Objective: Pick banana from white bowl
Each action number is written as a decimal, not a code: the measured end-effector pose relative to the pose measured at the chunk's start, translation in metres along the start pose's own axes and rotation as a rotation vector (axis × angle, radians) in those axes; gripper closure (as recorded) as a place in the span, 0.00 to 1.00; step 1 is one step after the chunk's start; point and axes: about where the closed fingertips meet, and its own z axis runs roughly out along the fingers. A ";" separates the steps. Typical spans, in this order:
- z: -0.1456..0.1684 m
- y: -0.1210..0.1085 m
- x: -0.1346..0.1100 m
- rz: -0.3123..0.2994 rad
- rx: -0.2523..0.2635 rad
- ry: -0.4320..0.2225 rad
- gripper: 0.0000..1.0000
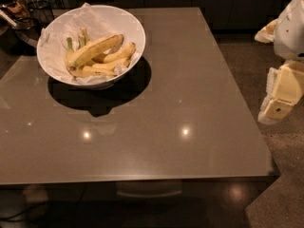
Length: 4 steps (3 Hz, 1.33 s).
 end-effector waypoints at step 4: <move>0.013 -0.023 -0.113 -0.217 0.048 0.031 0.00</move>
Offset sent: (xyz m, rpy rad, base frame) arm 0.0351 0.0837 0.0157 -0.0745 -0.1122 0.1087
